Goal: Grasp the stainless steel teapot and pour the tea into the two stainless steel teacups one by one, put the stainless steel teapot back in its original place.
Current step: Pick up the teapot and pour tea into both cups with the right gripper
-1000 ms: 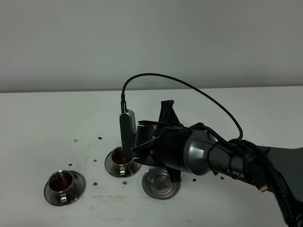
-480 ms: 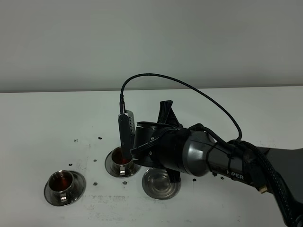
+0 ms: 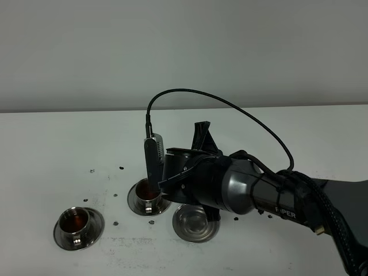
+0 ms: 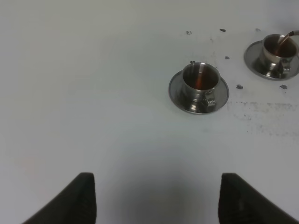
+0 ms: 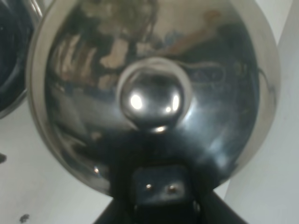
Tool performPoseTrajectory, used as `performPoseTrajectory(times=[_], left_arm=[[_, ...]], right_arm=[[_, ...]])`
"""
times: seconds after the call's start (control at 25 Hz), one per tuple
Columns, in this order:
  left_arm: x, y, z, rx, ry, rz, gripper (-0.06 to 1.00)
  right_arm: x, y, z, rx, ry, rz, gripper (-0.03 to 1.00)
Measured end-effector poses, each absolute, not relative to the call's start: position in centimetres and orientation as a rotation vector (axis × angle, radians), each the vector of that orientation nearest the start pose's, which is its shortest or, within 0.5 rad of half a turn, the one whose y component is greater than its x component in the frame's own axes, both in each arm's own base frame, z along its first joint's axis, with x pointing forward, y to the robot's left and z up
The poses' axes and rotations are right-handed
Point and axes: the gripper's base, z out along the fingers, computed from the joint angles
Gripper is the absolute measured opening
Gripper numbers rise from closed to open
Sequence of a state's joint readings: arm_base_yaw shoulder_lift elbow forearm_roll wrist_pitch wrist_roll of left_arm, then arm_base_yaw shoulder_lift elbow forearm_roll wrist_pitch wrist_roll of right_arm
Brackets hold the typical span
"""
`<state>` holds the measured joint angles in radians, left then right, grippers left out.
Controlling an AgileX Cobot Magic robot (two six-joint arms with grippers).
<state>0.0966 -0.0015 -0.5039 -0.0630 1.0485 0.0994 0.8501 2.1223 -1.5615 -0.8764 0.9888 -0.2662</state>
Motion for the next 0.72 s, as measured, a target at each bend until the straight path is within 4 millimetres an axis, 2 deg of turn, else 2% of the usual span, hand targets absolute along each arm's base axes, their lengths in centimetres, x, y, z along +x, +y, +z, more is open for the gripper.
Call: performPoseTrajectory(times=[0.72], left_arm=[[-0.47,-0.54,27.95,0.005,2.025,0.049,0.61]], right_arm=[[33.10,28.95,18.18,-1.875,1.899,-0.951,0.21]])
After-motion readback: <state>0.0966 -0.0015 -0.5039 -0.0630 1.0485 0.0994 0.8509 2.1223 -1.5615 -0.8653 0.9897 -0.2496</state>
